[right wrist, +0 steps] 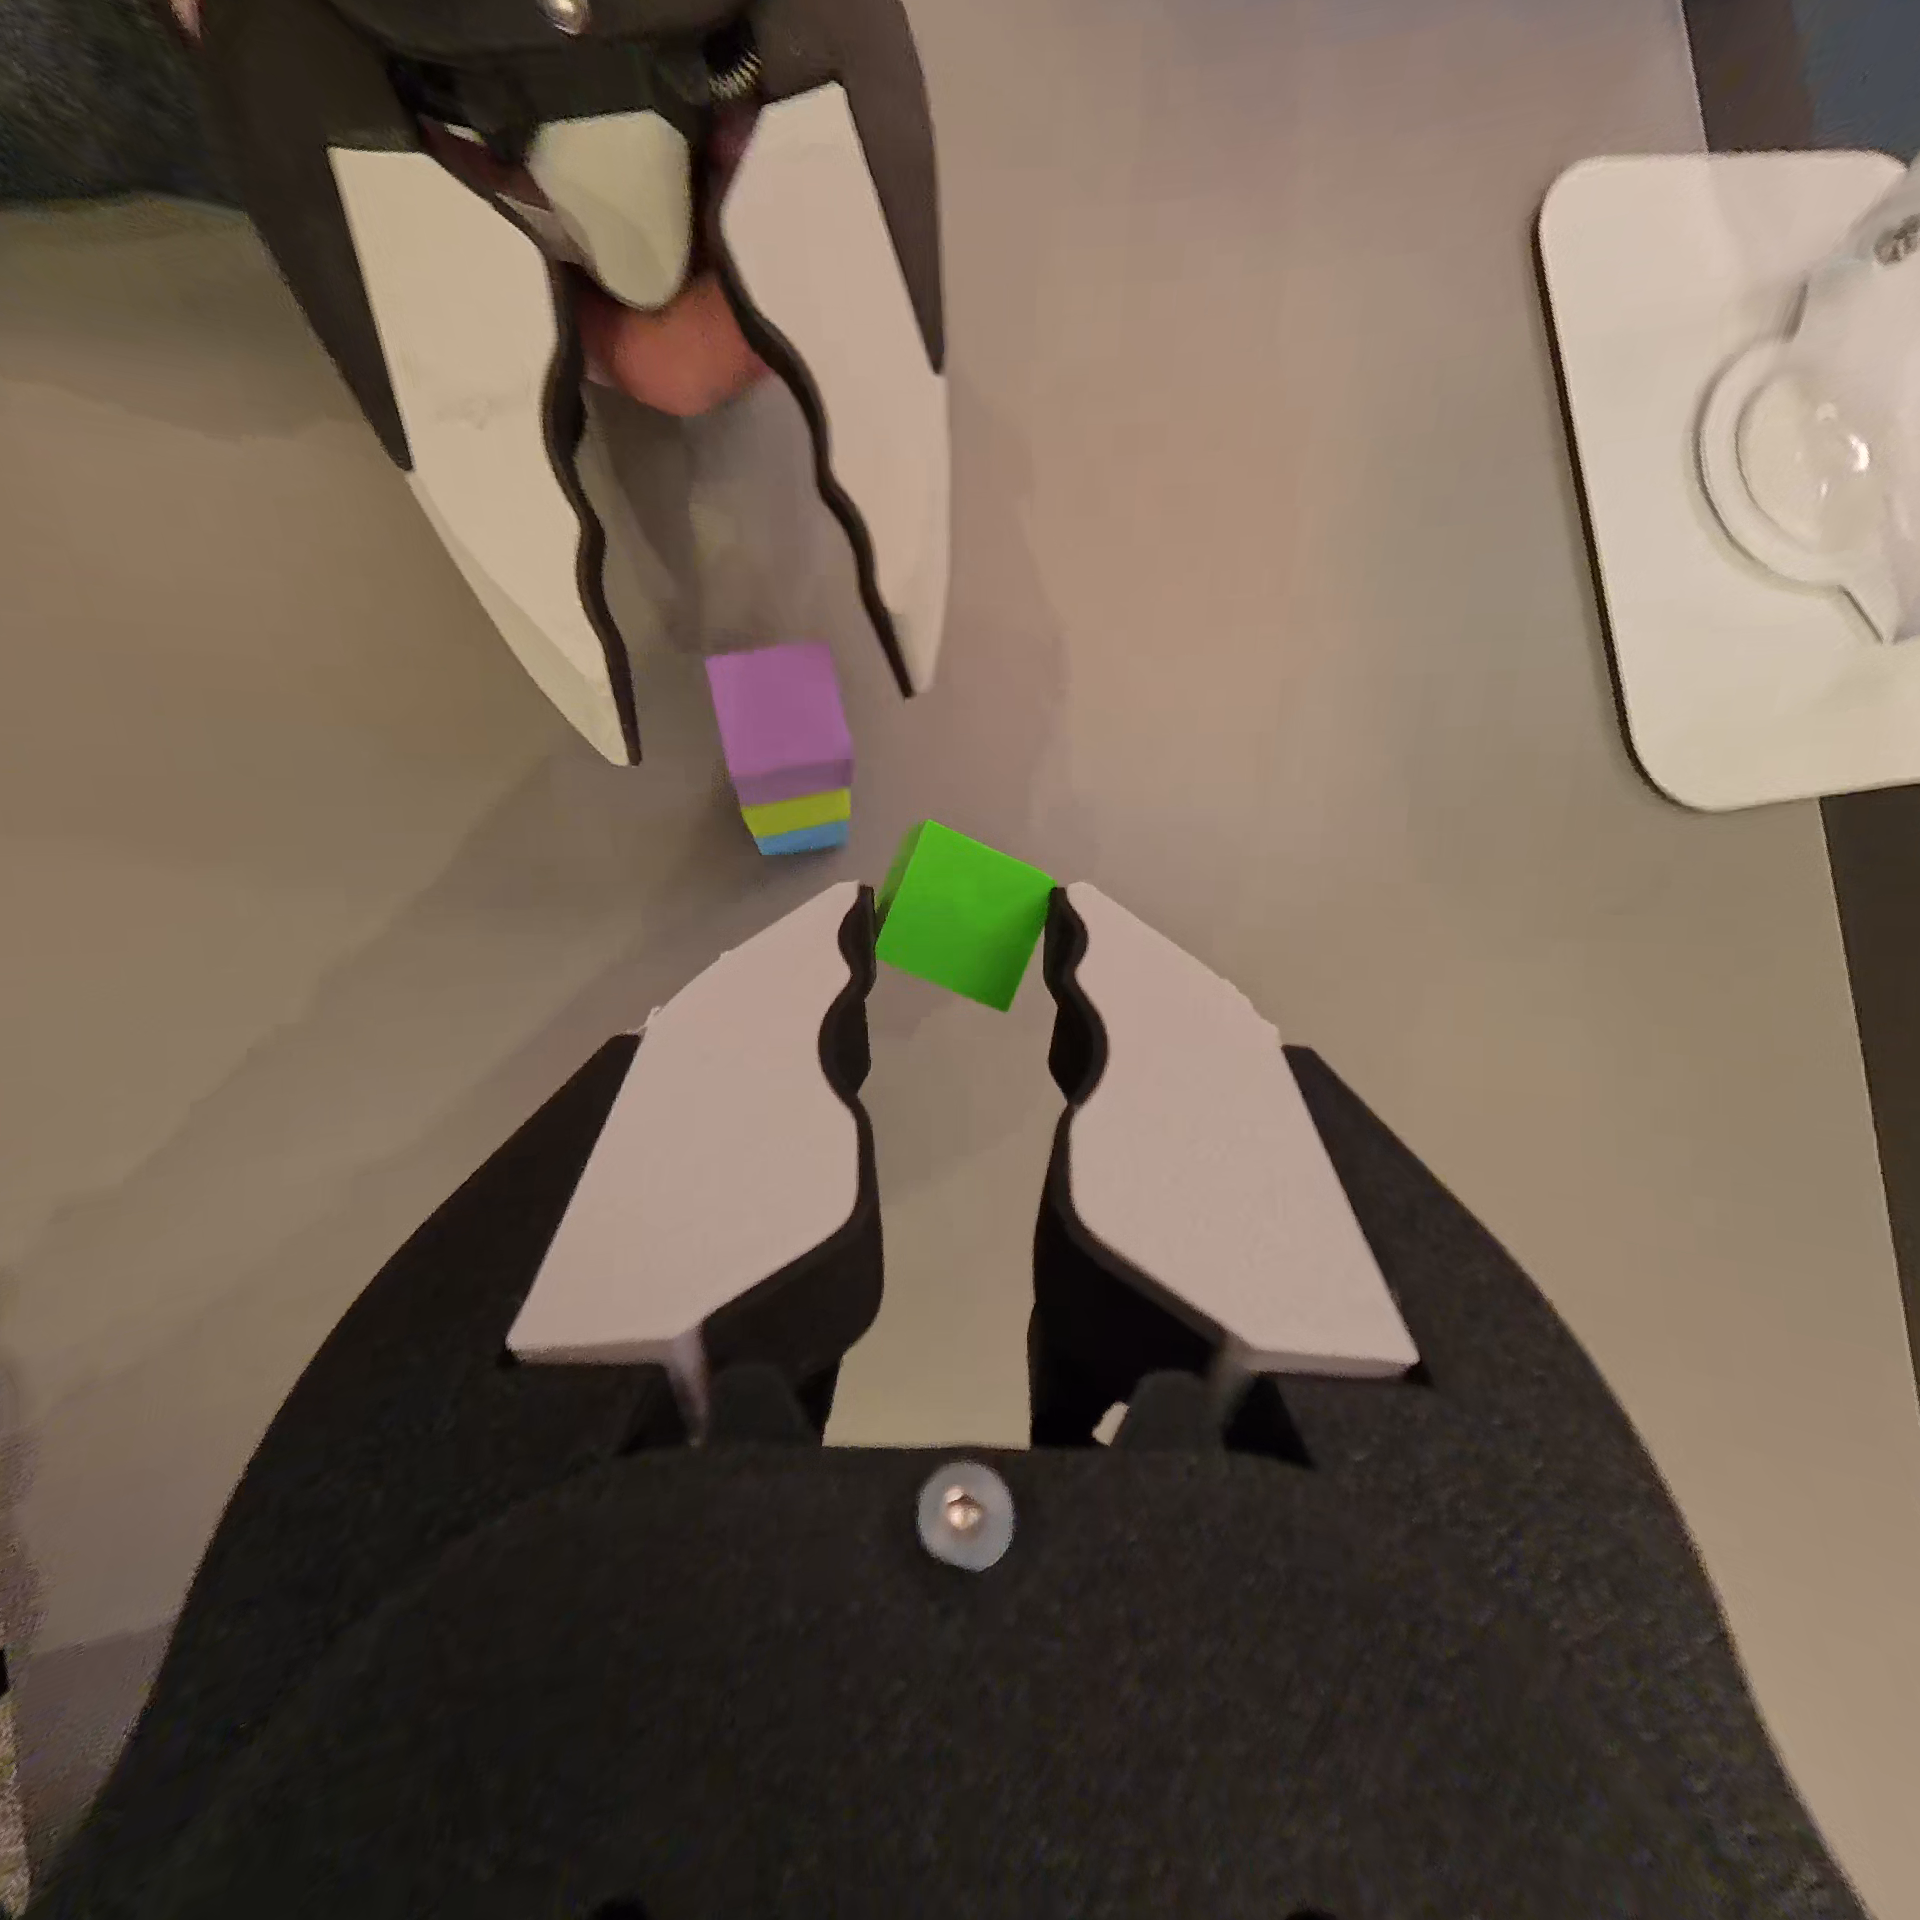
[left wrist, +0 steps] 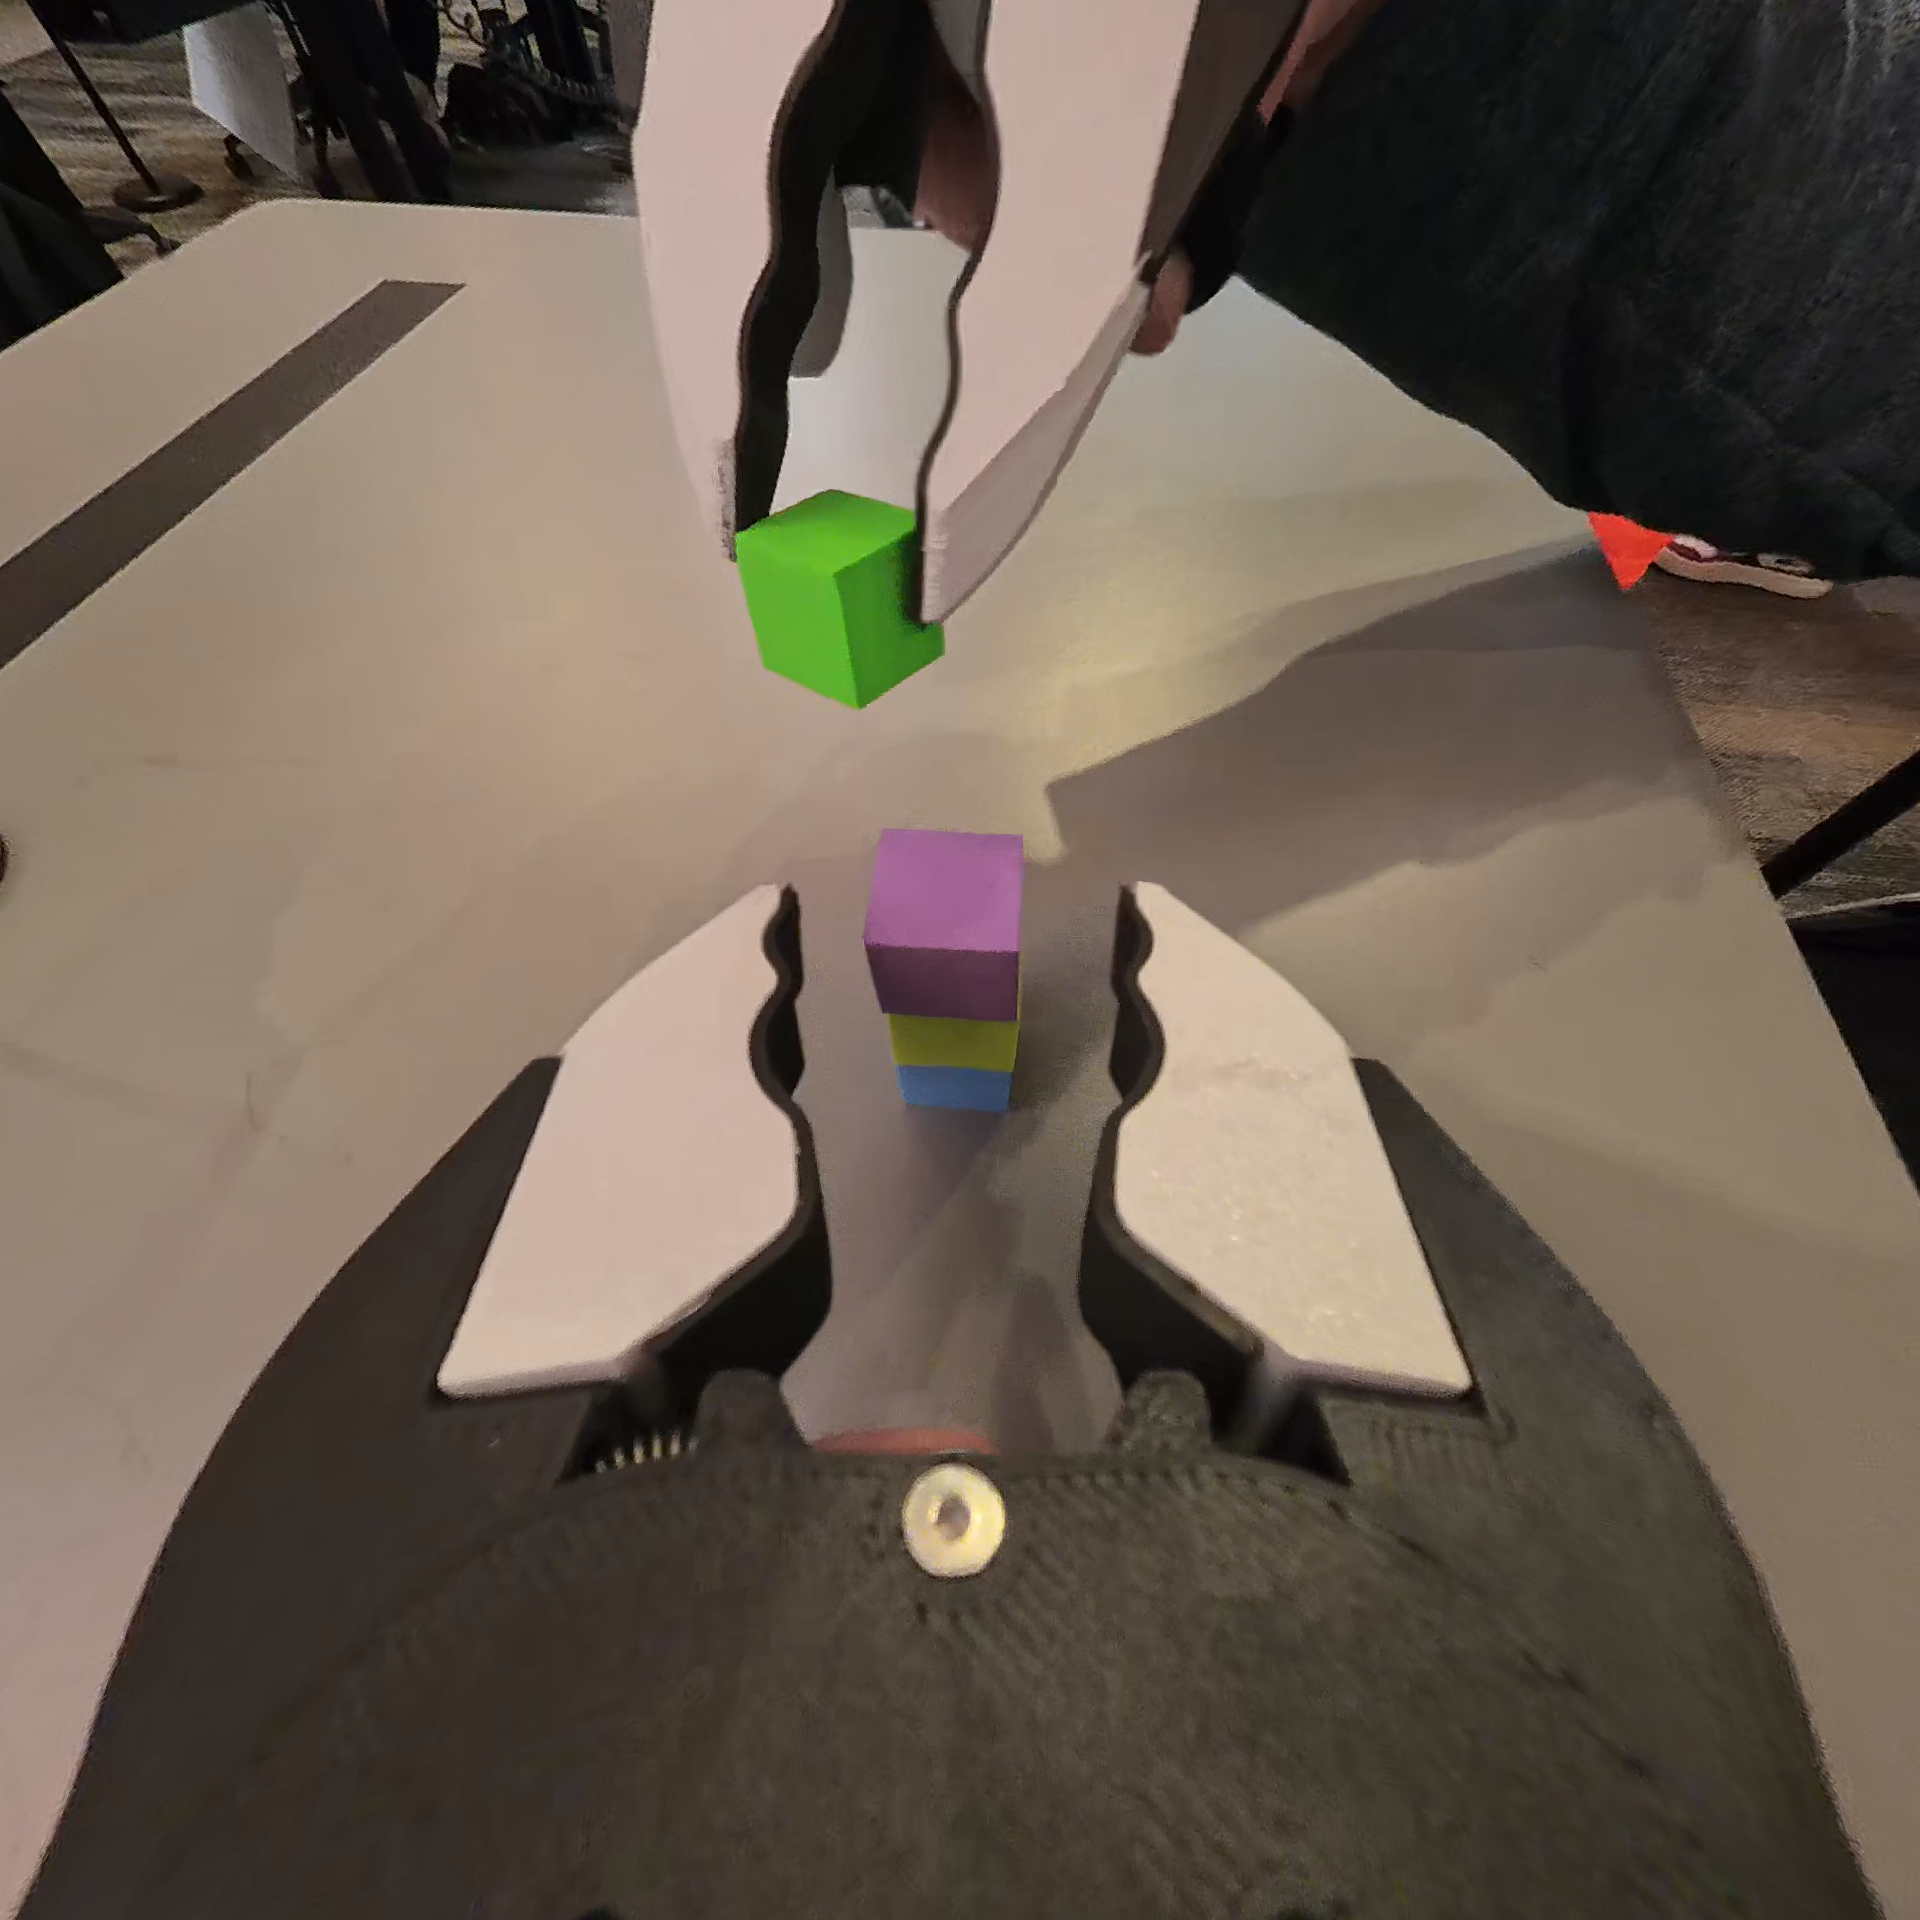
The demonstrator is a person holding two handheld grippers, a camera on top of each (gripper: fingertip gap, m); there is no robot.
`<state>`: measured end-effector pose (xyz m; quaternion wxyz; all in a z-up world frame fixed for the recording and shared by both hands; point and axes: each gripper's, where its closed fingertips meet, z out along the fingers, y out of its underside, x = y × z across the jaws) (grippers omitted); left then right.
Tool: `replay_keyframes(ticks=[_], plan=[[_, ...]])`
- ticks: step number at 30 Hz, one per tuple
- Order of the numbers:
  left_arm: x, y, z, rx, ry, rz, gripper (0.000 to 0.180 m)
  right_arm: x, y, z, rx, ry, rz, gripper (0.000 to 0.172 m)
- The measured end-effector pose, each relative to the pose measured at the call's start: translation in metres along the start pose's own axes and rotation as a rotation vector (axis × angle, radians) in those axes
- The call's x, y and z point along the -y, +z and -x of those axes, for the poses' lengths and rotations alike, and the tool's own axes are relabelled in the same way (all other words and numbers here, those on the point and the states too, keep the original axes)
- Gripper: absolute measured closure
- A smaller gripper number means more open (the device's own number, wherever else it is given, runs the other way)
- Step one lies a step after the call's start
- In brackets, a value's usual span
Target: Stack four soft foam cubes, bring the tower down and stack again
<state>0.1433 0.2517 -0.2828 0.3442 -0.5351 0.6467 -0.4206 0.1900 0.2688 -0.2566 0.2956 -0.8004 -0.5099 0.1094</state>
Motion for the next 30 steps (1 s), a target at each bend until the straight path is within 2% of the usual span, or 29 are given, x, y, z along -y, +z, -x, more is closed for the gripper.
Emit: replay_keyframes(ticks=[4, 10, 15, 21, 30], plan=[[-0.002, -0.013, 0.004, 0.016, -0.021, -0.012, 0.116, 0.021, 0.003, 0.016, 0.070, -0.107, 0.002, 0.141], [-0.016, -0.015, 0.006, 0.014, -0.048, -0.001, 0.118, 0.030, 0.018, 0.026, 0.147, -0.263, 0.079, 0.141], [-0.018, -0.015, 0.007, 0.010, -0.055, 0.000, 0.119, 0.038, 0.018, 0.033, 0.222, -0.363, 0.070, 0.141], [-0.019, -0.015, 0.007, 0.006, -0.053, 0.002, 0.120, 0.038, 0.023, 0.038, 0.286, -0.425, 0.084, 0.141], [-0.020, -0.014, 0.006, 0.001, -0.052, 0.007, 0.121, 0.038, 0.023, 0.036, 0.295, -0.441, 0.090, 0.141]])
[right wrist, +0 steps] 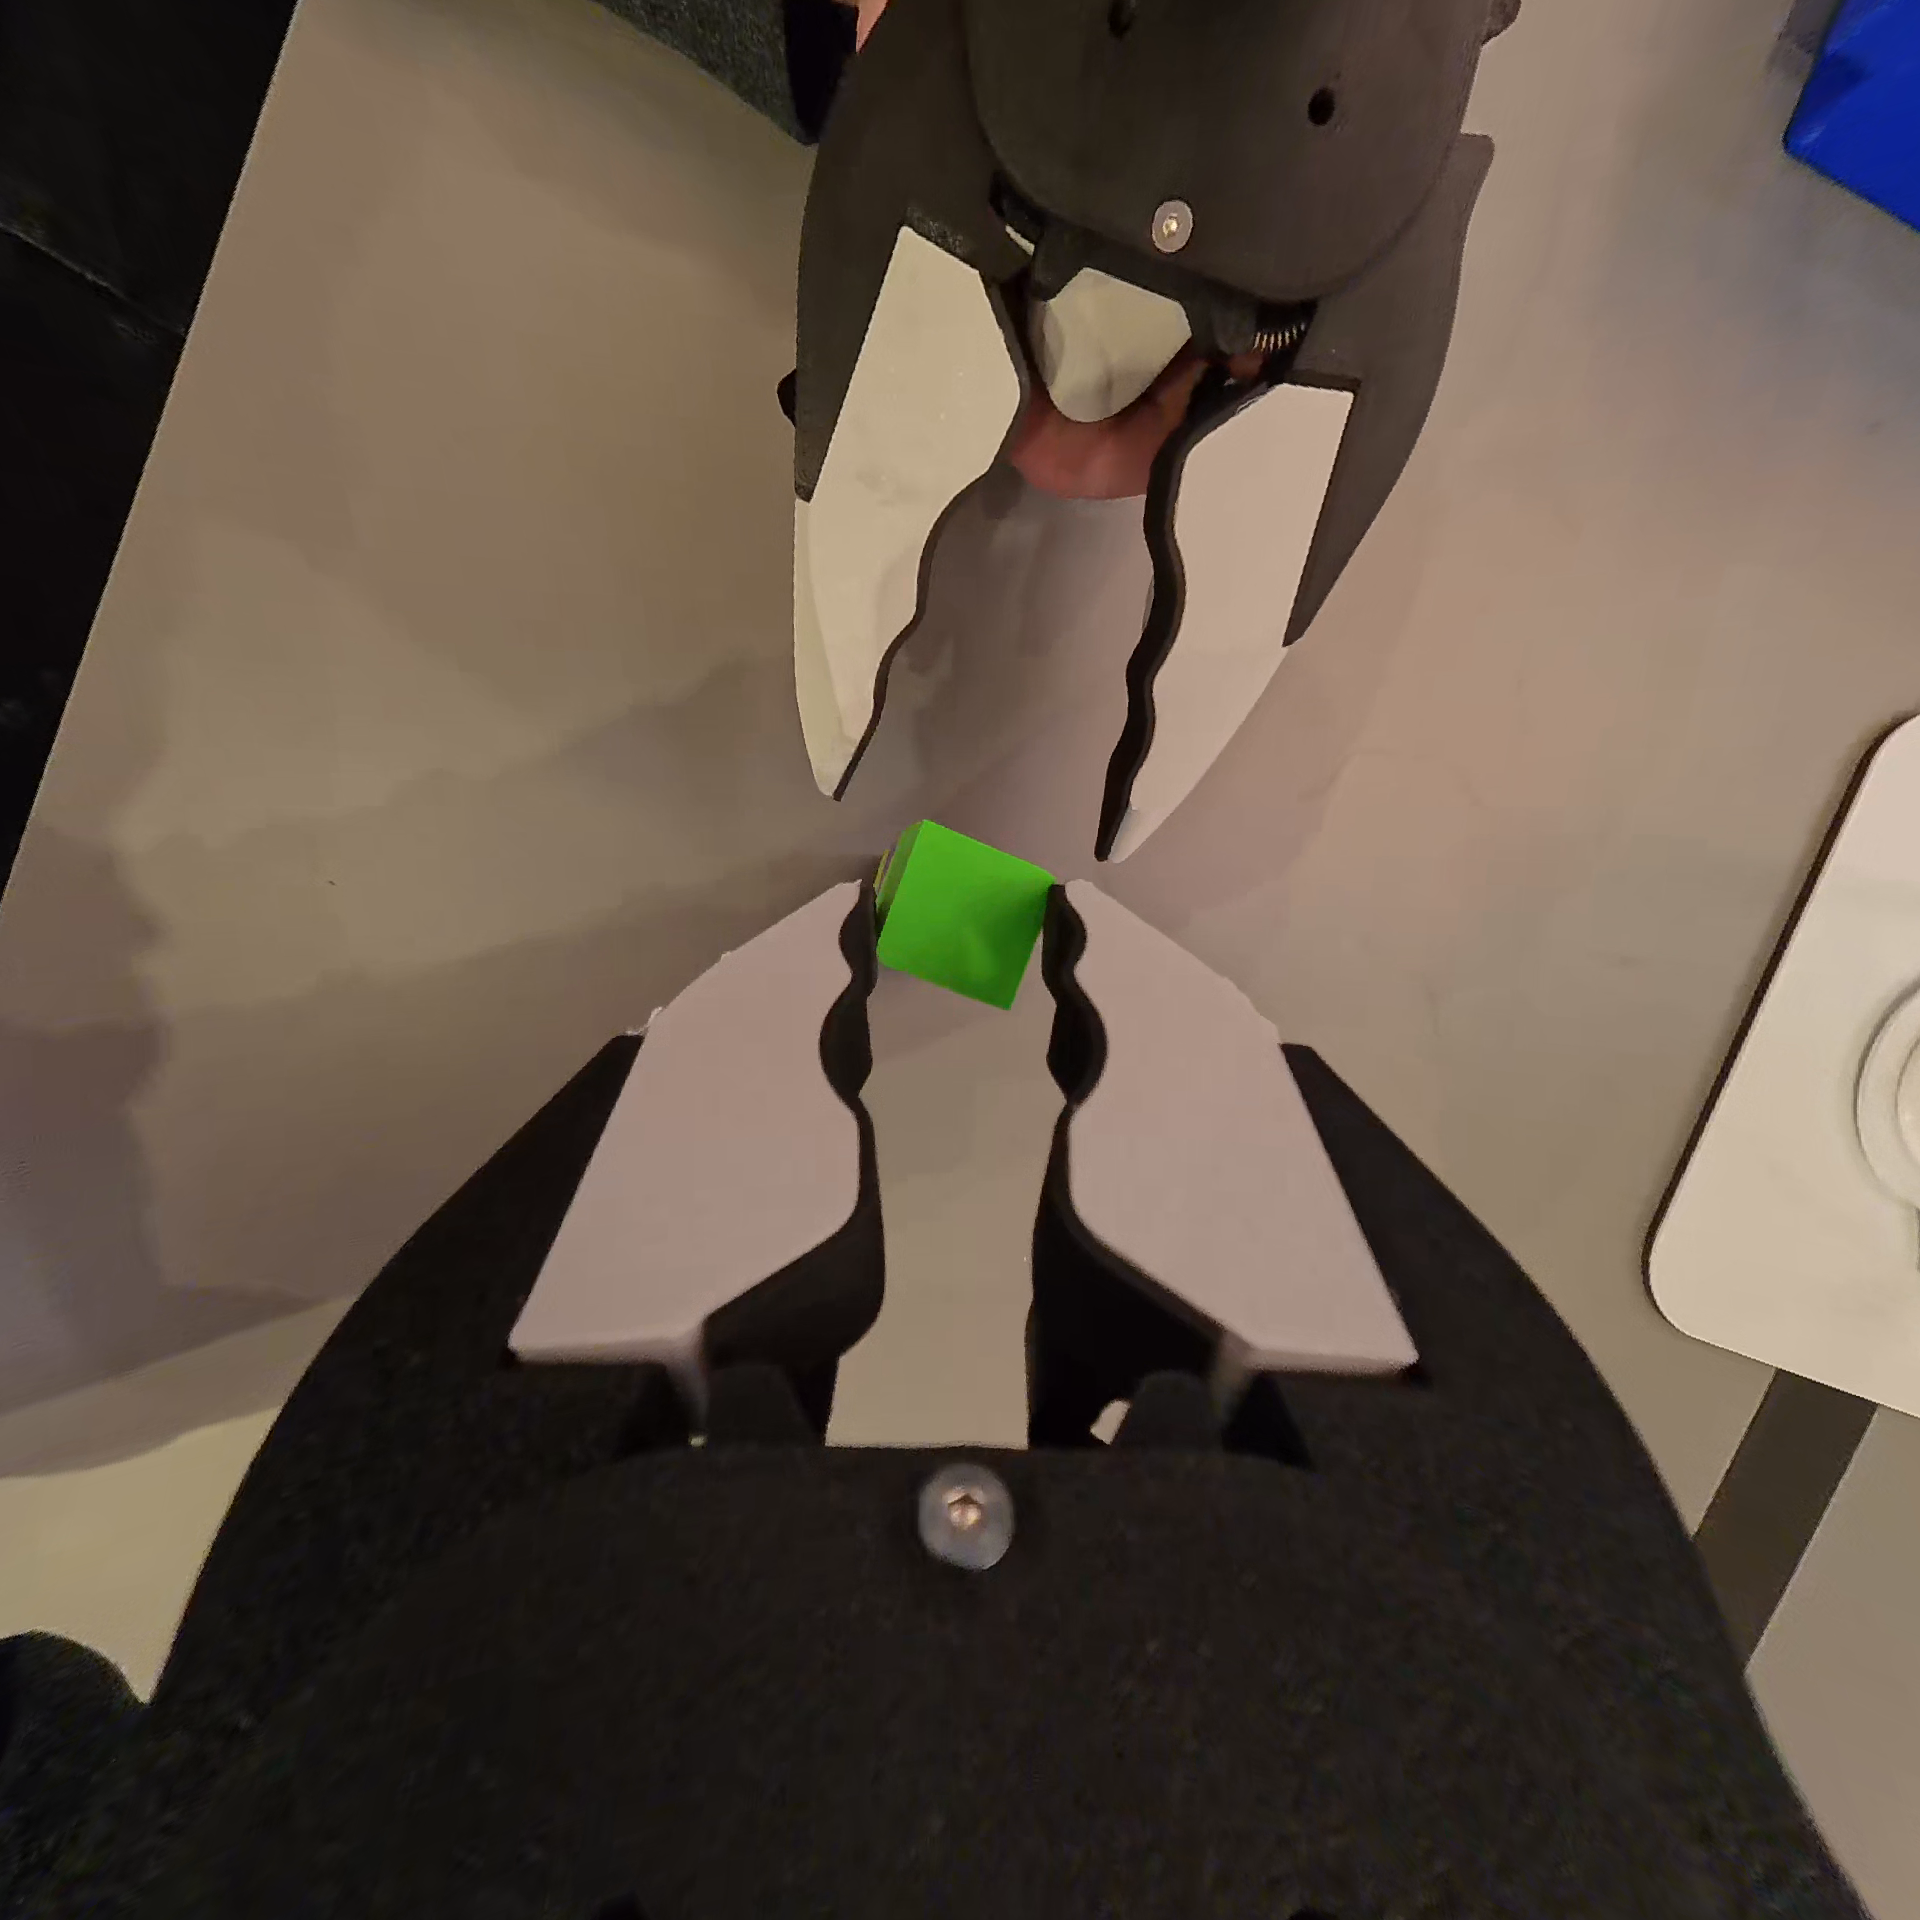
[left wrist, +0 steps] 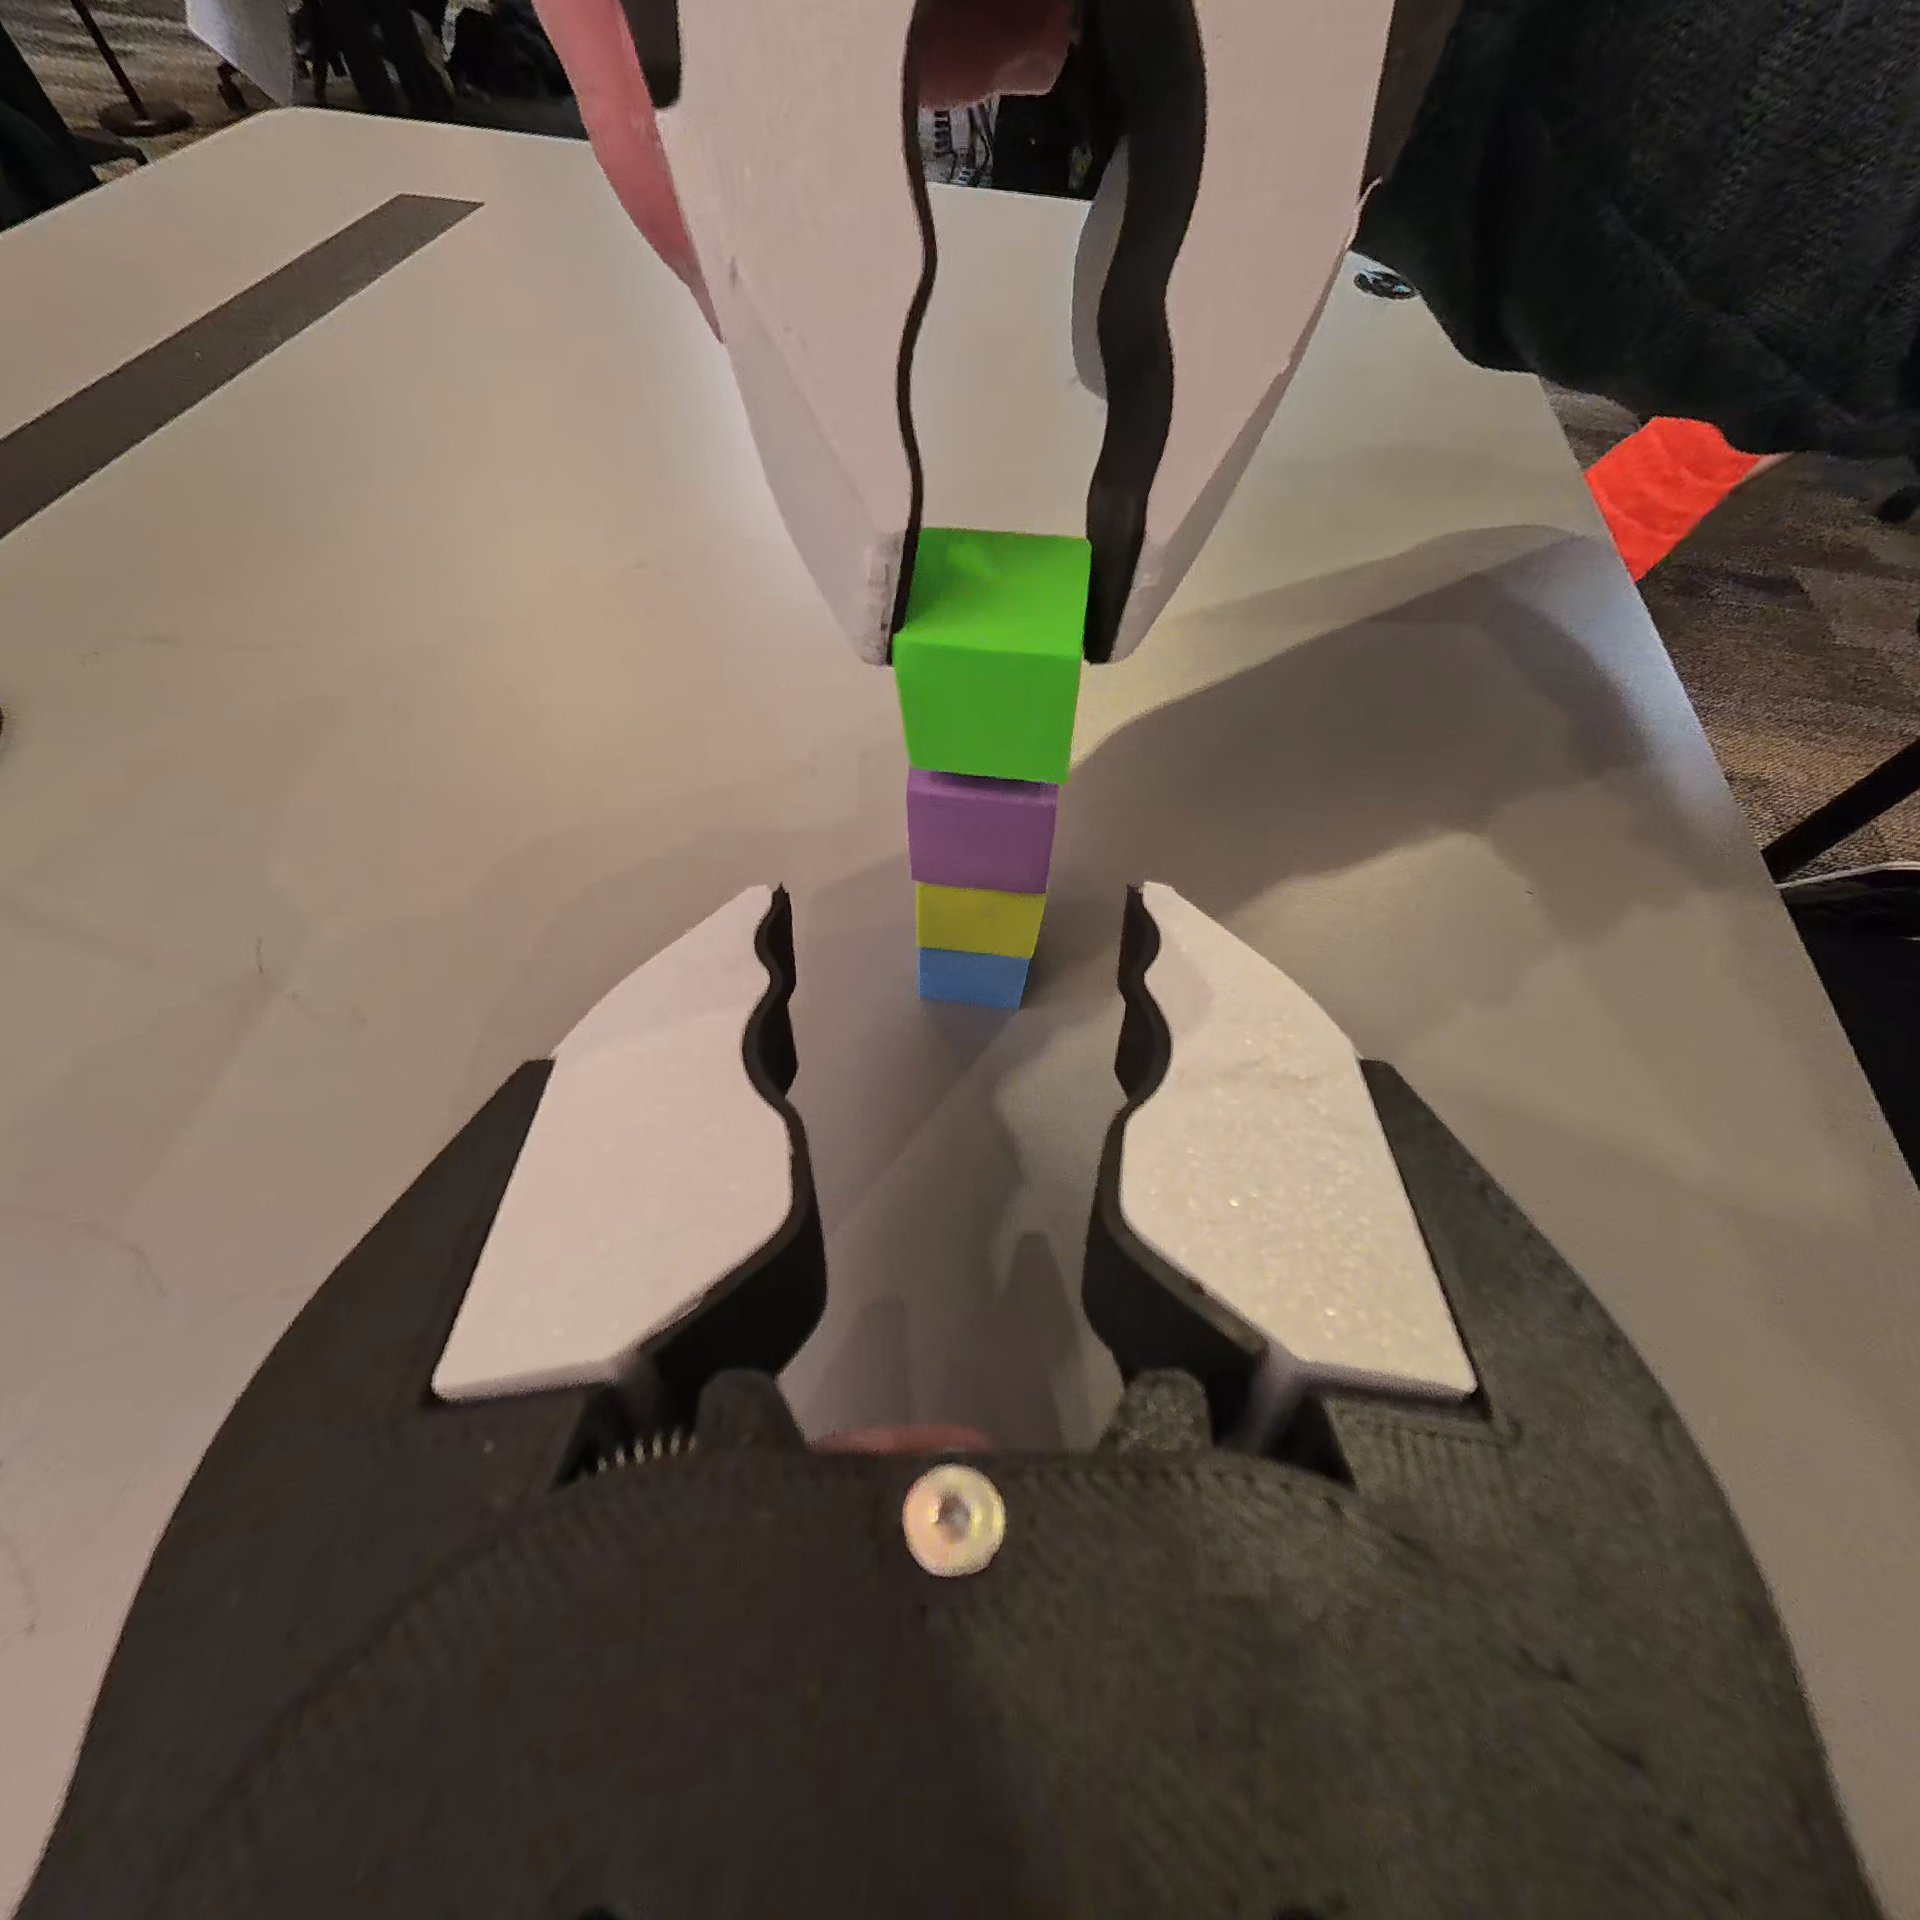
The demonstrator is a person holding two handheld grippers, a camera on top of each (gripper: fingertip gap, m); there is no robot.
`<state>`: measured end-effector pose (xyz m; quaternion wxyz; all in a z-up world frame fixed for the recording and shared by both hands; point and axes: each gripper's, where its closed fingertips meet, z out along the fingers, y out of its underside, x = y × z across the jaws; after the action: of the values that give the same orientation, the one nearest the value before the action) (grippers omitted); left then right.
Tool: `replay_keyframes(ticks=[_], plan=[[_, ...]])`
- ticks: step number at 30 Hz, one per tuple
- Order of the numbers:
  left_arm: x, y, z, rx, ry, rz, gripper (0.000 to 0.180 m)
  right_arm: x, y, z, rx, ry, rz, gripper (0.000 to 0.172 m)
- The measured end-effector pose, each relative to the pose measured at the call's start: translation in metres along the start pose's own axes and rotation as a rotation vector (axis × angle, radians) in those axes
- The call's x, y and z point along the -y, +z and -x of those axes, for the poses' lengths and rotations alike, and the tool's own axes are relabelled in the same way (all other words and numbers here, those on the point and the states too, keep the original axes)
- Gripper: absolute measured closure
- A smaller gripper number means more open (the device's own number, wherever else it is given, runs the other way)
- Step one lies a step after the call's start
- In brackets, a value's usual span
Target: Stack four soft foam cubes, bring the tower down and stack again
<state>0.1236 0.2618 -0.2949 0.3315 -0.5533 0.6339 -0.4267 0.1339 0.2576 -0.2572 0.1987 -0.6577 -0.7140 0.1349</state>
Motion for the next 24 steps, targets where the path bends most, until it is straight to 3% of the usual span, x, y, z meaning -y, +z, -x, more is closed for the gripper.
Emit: replay_keyframes(ticks=[10, 11, 13, 15, 19, 24], plan=[[0.000, 0.000, 0.000, 0.000, 0.000, 0.002, 0.121, -0.003, 0.004, 0.001, -0.001, 0.006, 0.002, 0.140], [0.000, 0.001, 0.000, -0.002, 0.001, 0.002, 0.121, -0.003, 0.004, 0.001, -0.004, 0.014, 0.005, 0.138], [0.000, 0.000, 0.000, -0.003, 0.000, 0.002, 0.121, -0.004, 0.001, -0.002, -0.026, 0.037, 0.006, 0.117], [0.000, 0.000, 0.001, -0.001, -0.004, -0.001, 0.120, -0.003, -0.008, -0.005, -0.068, 0.050, -0.010, 0.111], [-0.001, -0.003, 0.002, 0.011, -0.009, -0.004, 0.120, -0.010, -0.038, -0.003, -0.151, 0.104, -0.084, 0.115], [-0.002, -0.007, 0.004, 0.050, -0.014, 0.004, 0.125, -0.057, -0.064, 0.004, -0.323, 0.292, -0.117, 0.151]])
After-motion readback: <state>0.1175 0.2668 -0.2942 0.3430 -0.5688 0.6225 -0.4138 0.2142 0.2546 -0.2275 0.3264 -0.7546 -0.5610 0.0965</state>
